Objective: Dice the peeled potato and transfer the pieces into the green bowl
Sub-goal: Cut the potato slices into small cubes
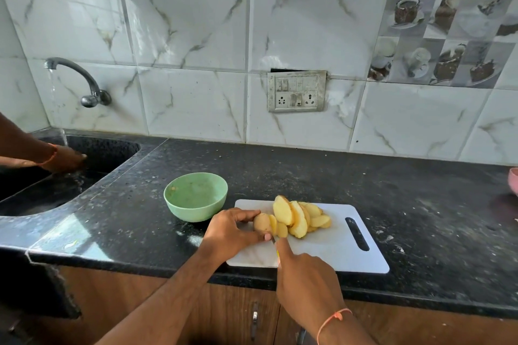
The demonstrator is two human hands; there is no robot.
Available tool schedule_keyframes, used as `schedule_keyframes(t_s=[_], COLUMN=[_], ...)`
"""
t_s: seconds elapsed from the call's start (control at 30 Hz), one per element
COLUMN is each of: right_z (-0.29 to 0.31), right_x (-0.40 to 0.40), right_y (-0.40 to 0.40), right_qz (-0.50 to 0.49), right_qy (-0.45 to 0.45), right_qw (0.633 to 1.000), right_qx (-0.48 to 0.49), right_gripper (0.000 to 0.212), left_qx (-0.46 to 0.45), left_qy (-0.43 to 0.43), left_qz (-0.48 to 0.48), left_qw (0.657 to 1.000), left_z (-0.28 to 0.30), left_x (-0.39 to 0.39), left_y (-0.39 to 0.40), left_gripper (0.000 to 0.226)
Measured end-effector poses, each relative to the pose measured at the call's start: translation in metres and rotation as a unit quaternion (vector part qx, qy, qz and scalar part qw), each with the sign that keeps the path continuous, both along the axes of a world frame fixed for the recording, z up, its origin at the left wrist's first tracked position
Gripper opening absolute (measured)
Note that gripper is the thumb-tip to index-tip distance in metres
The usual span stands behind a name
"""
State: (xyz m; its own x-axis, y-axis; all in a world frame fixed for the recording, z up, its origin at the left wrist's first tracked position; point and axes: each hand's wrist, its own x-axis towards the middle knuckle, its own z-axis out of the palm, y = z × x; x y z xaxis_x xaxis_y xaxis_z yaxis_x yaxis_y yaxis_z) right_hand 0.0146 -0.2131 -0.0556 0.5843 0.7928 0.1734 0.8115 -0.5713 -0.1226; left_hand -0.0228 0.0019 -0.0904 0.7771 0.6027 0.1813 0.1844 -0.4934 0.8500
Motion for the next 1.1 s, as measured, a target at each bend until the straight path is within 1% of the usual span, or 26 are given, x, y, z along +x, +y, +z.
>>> schedule_keyframes(t_s=[0.17,0.27,0.33,0.47,0.57,0.67,0.87,1.1], right_z=[0.000,0.004,0.006,0.011,0.016,0.021,0.027,0.025], right_x=[-0.007,-0.006,-0.004,-0.006,-0.005,-0.006,-0.003,-0.003], right_y=[-0.024,-0.030,-0.030,-0.027,-0.024,-0.017,0.005,0.018], right_qz=[0.005,-0.015,-0.029,-0.031,-0.035,-0.038,-0.050,-0.046], right_qy=[0.010,0.007,0.002,0.014,0.015,0.015,0.010,0.006], right_qw=[1.000,1.000,0.999,0.998,0.995,0.993,0.991,0.993], right_qx=[-0.010,0.003,0.016,0.055,0.089,0.113,0.124,0.106], right_gripper=[0.042,0.036,0.031,0.029,0.029,0.026,0.028,0.027], left_qx=[0.007,0.021,0.034,0.049,0.036,0.027,0.026,0.033], left_qy=[-0.003,-0.007,0.000,-0.003,-0.014,-0.019,-0.033,-0.029], left_qz=[-0.001,-0.007,-0.015,-0.032,-0.041,-0.045,-0.027,-0.017], left_qw=[1.000,1.000,0.999,0.998,0.998,0.998,0.999,0.999], left_z=[-0.001,0.000,0.000,-0.001,0.000,0.001,0.001,0.000], left_x=[0.000,-0.002,-0.004,-0.007,-0.008,-0.008,-0.009,-0.009], left_y=[0.001,0.000,0.001,0.002,0.002,0.002,0.002,0.002], left_gripper=[0.074,0.081,0.082,0.074,0.061,0.056,0.056,0.052])
